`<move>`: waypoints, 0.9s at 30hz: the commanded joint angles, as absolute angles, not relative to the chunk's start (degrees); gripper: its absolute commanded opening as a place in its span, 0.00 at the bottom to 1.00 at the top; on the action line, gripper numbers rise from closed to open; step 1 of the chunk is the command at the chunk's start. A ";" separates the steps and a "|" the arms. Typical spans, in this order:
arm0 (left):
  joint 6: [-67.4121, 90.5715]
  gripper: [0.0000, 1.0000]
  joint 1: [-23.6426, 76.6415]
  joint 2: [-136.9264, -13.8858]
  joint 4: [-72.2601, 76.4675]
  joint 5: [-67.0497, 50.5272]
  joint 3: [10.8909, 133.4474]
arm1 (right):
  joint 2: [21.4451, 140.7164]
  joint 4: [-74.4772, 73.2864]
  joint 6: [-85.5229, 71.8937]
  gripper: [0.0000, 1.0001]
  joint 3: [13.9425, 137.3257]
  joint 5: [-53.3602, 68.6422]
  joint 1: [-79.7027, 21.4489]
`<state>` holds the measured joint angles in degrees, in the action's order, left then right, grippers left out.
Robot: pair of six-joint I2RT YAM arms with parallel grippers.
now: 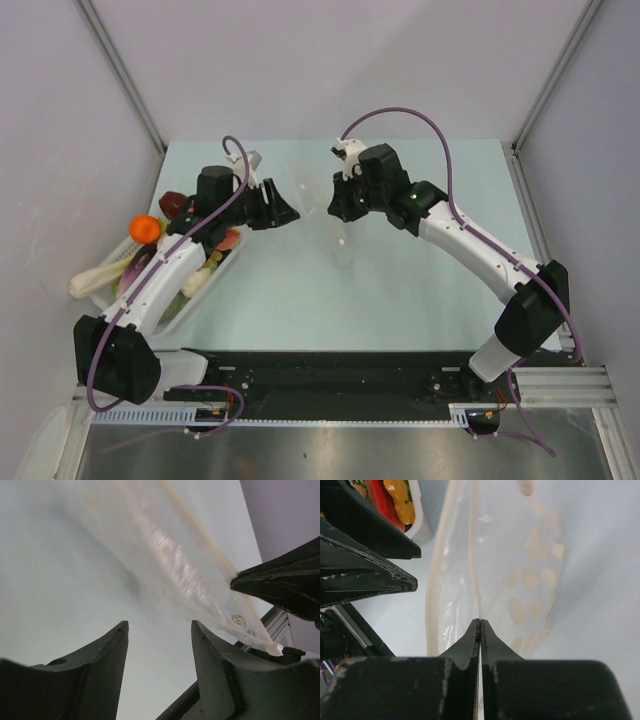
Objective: Place the food in the zip-top bag and seal the zipper
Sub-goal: Open the zipper of the food storage bag.
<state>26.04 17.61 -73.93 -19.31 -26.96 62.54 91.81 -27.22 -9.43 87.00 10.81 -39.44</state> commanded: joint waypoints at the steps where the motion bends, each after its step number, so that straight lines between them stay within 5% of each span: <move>1: 29.09 0.59 16.79 -70.04 -13.54 -28.04 59.77 | 89.47 -24.08 -10.46 0.00 86.75 10.28 -39.20; 9: 32.86 0.71 16.87 -73.04 -10.29 -30.06 60.38 | 89.82 -23.55 -11.25 0.00 86.66 12.65 -39.29; 22: 34.89 0.71 17.40 -83.13 -9.23 -29.44 63.63 | 90.26 -22.94 -10.55 0.00 86.75 15.38 -42.01; 25: 34.55 0.58 17.49 -83.58 -10.01 -29.80 63.72 | 90.09 -23.38 -10.46 0.00 86.57 14.94 -41.75; 27: 31.92 0.35 17.49 -82.71 -11.51 -29.53 63.72 | 89.65 -23.82 -10.55 0.00 86.13 14.68 -40.09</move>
